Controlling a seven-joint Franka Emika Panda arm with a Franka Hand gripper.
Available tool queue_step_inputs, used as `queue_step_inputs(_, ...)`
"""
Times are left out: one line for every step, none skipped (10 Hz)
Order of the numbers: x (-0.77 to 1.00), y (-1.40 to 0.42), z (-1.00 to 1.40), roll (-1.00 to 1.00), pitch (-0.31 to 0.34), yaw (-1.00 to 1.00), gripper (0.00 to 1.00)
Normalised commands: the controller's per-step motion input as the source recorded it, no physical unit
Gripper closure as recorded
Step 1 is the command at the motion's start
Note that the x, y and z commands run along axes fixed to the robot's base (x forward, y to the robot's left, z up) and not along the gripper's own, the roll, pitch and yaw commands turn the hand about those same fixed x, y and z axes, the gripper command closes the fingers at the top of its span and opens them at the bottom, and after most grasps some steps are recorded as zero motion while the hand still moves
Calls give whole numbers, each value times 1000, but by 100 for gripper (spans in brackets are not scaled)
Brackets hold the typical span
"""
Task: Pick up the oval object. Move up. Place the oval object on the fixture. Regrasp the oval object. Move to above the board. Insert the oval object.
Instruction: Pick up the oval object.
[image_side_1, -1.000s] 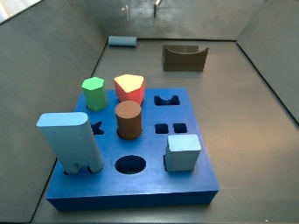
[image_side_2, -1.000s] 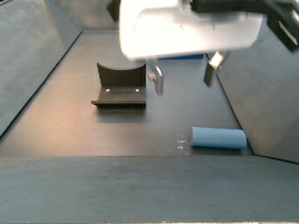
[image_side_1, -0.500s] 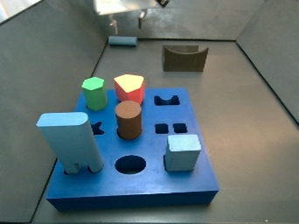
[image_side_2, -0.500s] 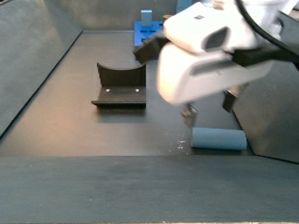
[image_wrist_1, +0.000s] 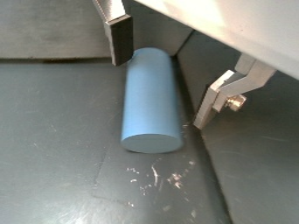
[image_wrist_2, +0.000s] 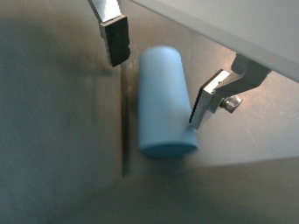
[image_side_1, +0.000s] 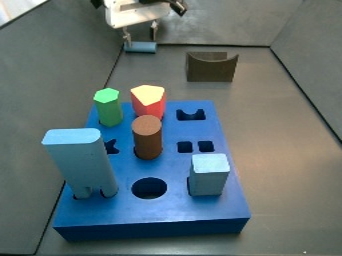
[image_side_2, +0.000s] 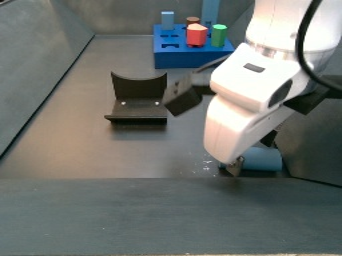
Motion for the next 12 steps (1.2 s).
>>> queue_step_inputs(-294, -174, -369, -84, 0, 291, 0)
queue_step_inputs(-314, -160, -280, -47, -17, 234, 0)
queue_step_inputs(-263, -23, -260, -23, -41, 217, 0)
queue_step_inputs(-186, -100, -320, -30, -74, 214, 0)
queue_step_inputs(0, -200, -346, -67, -90, 111, 0)
queue_step_inputs(217, -249, -437, -23, -63, 0, 0)
queue_step_inputs(514, -143, -494, -11, 0, -246, 0)
queue_step_inputs(243, 0, -449, -99, -90, -231, 0)
queue_step_inputs(0, 0, -206, -114, -187, -234, 0)
queue_step_inputs(-106, 0, -180, -94, -214, 0, 0)
queue_step_inputs(0, 0, 0, 0, 6, 0, 0)
queue_step_inputs(0, 0, 0, 0, 0, 0, 100)
